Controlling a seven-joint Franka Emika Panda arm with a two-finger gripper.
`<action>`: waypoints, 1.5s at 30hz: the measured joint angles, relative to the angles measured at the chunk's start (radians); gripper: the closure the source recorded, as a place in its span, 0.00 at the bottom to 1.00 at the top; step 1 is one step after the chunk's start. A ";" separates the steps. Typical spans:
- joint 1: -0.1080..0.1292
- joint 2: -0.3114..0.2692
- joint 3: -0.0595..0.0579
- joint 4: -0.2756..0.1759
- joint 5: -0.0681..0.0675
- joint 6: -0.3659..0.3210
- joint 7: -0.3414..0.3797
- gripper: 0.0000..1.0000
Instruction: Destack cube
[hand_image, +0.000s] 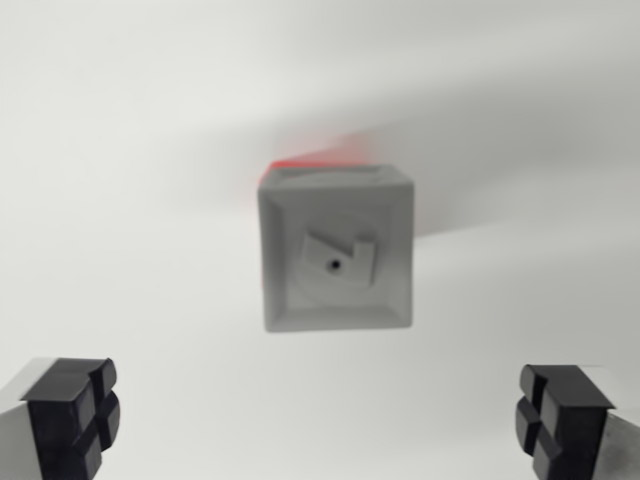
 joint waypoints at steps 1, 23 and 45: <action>0.002 0.000 0.002 -0.009 0.001 0.009 0.006 0.00; 0.005 0.227 -0.001 -0.023 -0.023 0.249 0.034 0.00; 0.012 0.302 -0.011 -0.015 -0.036 0.319 0.045 1.00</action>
